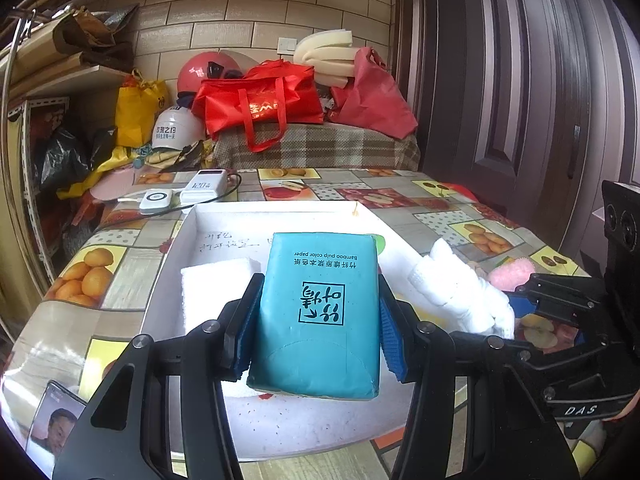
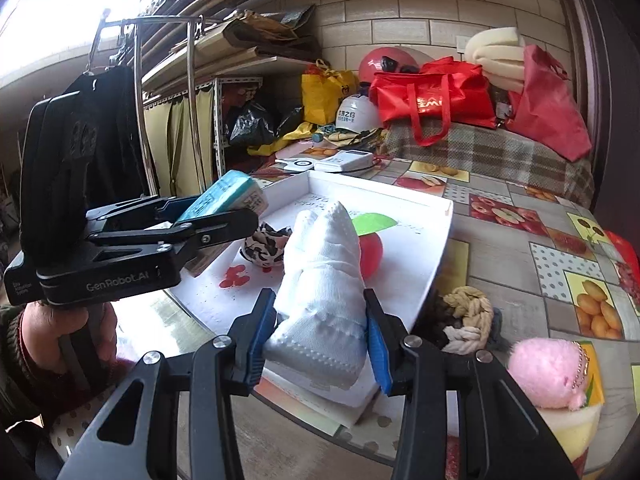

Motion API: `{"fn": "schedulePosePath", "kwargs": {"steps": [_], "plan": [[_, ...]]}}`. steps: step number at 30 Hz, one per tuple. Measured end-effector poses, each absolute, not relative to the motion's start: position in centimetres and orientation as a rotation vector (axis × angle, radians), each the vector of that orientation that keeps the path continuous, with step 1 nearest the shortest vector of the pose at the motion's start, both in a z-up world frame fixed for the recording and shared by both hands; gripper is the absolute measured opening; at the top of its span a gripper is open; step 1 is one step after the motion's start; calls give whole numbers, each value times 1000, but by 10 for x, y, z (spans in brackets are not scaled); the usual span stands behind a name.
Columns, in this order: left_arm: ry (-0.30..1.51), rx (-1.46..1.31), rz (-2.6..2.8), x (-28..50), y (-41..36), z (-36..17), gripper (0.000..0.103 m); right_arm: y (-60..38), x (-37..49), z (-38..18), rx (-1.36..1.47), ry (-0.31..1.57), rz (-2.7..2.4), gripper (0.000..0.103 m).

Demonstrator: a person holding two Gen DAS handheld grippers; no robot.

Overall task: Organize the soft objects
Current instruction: 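Carry the tissue pack and sock into the white box while both tools open to release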

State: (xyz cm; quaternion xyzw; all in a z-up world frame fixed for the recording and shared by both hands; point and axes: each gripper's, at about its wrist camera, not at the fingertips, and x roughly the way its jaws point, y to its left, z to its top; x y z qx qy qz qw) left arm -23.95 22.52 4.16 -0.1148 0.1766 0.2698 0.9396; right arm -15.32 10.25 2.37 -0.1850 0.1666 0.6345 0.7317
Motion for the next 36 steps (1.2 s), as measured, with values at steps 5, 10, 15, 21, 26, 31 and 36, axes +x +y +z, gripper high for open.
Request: {"fn": "schedulePosePath", "kwargs": {"steps": [5,10,15,21,26,31,36], "plan": [[365,-300,558,-242,240,40,52,121,-158,19,-445,401,1428,42],[379,-324,565,-241,247,38,52,128,-155,17,-449,440,1446,42],[390,-356,562,-241,255,36,52,138,-148,14,-429,504,1457,42],[387,-375,570,-243,258,36,52,150,-140,9,-411,581,1449,42],[389,-367,570,-242,258,37,52,161,-133,9,-406,589,1374,42],[388,-373,573,-242,258,37,52,166,-113,12,-352,597,1251,42],[387,-370,597,-240,259,38,52,164,-109,15,-323,584,1238,42]]}}
